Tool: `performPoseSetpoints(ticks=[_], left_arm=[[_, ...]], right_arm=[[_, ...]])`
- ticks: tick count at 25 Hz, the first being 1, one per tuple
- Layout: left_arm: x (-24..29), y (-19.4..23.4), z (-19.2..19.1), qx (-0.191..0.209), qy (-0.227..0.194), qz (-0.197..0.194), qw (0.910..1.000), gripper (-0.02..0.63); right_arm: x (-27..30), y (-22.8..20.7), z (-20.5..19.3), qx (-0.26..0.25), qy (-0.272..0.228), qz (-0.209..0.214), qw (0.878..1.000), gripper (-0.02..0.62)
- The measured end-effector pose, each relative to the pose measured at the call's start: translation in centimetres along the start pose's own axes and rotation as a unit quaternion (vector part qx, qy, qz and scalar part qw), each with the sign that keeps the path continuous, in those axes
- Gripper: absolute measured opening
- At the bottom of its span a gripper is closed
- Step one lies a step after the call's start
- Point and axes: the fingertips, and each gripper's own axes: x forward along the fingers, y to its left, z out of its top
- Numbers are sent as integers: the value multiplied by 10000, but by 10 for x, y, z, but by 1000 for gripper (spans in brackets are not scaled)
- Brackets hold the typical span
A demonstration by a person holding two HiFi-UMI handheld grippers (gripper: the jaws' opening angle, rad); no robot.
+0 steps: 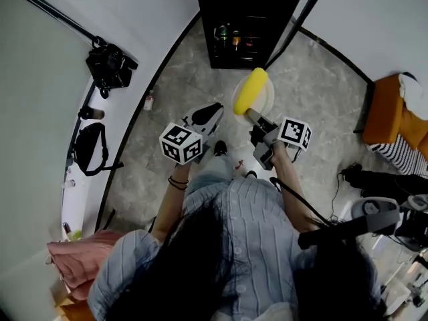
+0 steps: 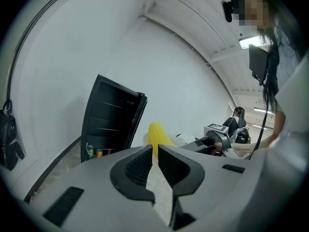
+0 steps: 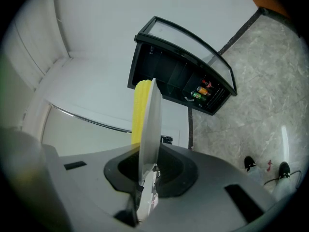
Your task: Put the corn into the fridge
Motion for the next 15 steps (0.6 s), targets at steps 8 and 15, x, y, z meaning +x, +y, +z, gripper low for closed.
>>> performPoseSetpoints(ticks=[8, 15], left_arm=[[2, 23, 11, 111, 47, -200, 9997, 41], [1, 47, 20, 132, 111, -388, 9991, 41]], right_arm=[[23, 12, 7, -63, -232, 161, 9996, 48], [49, 21, 7, 29, -363, 164, 9992, 48]])
